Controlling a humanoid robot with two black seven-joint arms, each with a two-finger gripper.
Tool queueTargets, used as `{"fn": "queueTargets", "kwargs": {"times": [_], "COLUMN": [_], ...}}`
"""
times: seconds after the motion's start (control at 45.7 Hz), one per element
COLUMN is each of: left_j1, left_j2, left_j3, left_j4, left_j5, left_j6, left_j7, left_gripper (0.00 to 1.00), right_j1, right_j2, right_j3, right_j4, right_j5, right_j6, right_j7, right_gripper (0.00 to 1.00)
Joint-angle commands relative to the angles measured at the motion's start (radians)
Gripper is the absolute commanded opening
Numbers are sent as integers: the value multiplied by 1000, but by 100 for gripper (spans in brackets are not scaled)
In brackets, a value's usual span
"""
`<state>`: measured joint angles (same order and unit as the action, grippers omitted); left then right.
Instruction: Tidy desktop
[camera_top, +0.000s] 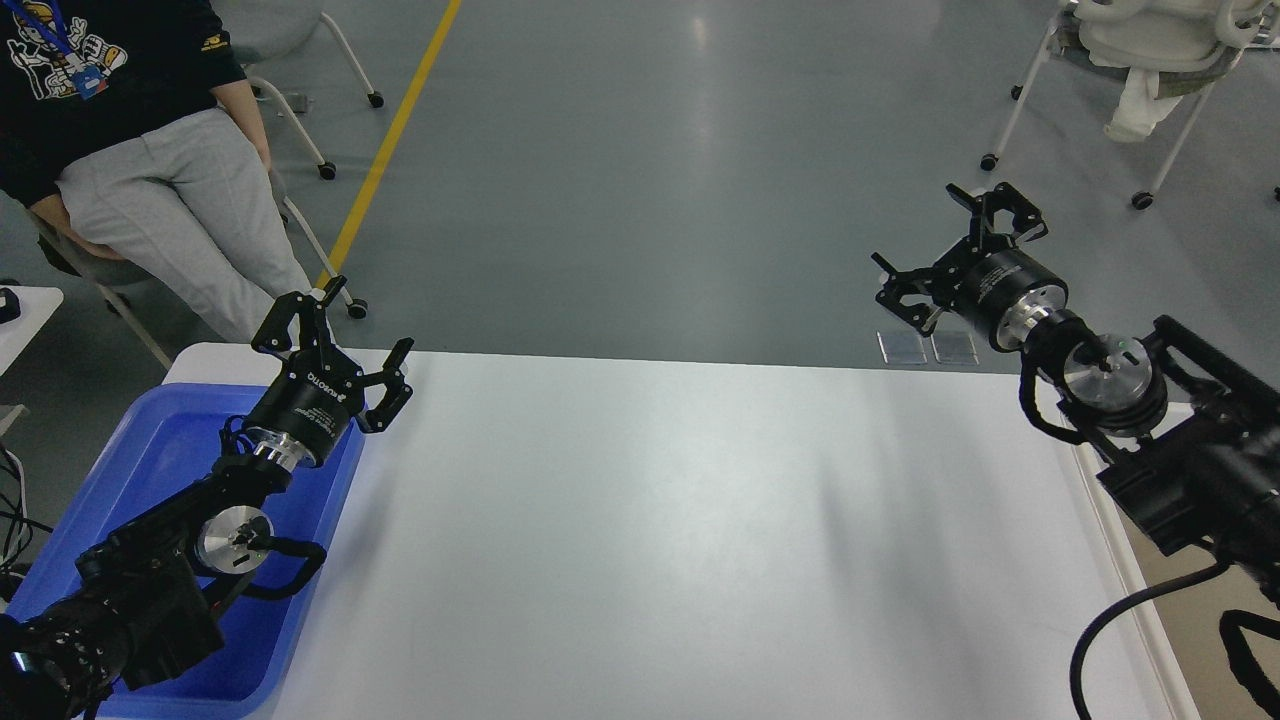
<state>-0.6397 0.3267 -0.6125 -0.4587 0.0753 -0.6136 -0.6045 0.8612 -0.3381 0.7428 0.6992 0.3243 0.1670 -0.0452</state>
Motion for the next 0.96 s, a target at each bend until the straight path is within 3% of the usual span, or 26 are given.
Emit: {"fn": "queueTargets", "kwargs": {"times": [0.0,0.372,0.941], "left_j1": [0,0,0], "left_j2": [0,0,0], "left_j3": [0,0,-1], "left_j4": [0,0,0], "left_j5": [0,0,0], "left_j6": [0,0,0], "left_j7": [0,0,0], "left_gripper": [100,100,100], "right_j1": [-51,-172,-228], "right_j2": [105,122,145], "right_j3": [18,6,7], "right_j4": [26,19,8], "right_j5": [-5,-8,-67], "right_j6": [163,229,230], "right_j7": [4,4,5], "right_gripper": [100,100,100]}}
